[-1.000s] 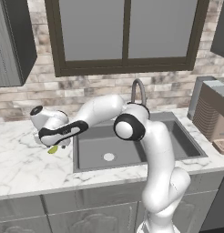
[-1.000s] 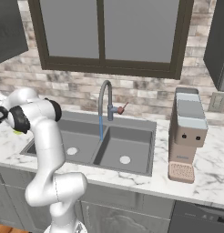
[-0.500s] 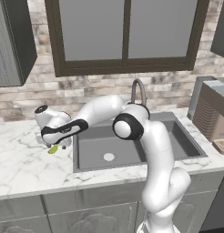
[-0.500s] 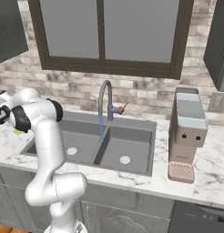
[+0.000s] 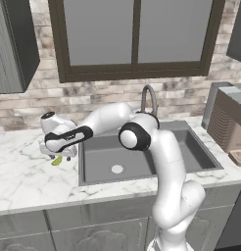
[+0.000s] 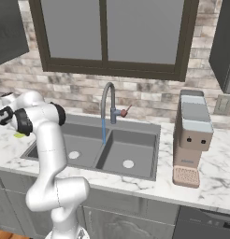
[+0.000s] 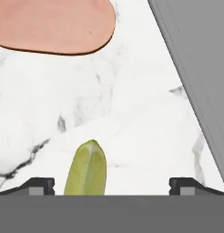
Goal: Turn on the sink faucet. Then move the lemon wedge from the counter to the sink. Turn off the sink. Move the vegetable from the sink to the pot next to the stove. Finally move the pot to the rear left burner.
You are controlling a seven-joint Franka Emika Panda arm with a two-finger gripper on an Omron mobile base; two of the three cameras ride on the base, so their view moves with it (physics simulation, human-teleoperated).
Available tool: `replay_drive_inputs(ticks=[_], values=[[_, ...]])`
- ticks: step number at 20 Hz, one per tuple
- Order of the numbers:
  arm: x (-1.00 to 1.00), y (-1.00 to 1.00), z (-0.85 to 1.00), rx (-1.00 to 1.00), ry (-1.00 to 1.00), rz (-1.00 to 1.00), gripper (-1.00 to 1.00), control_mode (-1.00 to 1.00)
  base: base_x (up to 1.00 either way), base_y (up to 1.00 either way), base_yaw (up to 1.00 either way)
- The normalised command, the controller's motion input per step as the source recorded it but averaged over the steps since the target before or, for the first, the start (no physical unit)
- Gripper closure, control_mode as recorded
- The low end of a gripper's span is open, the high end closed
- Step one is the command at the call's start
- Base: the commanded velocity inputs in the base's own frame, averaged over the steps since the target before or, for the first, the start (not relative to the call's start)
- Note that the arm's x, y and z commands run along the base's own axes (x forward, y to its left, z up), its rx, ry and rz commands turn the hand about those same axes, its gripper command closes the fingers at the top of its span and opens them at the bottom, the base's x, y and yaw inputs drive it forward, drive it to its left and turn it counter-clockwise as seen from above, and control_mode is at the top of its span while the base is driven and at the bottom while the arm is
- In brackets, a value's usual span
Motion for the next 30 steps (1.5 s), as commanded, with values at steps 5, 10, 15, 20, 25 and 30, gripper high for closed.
replay_drive_inputs(ticks=[5, 10, 15, 20, 25, 30], values=[[0.10, 0.15, -0.02, 0.03, 0.06, -0.02, -1.00, -1.00, 0.00, 0.00, 0.00], [0.05, 0.15, -0.15, 0.00, 0.04, -0.02, -1.00, -1.00, 0.00, 0.00, 0.00], [0.00, 0.04, -0.28, 0.00, 0.01, 0.00, -1.00, -1.00, 0.00, 0.00, 0.00], [0.00, 0.01, -0.49, 0.00, 0.01, 0.00, 1.00, -1.00, 0.00, 0.00, 0.00], [0.00, 0.01, -0.32, 0.00, 0.01, 0.00, 1.00, -1.00, 0.00, 0.00, 0.00], [0.00, 0.00, -0.18, 0.00, -0.03, 0.00, 1.00, -1.00, 0.00, 0.00, 0.00]])
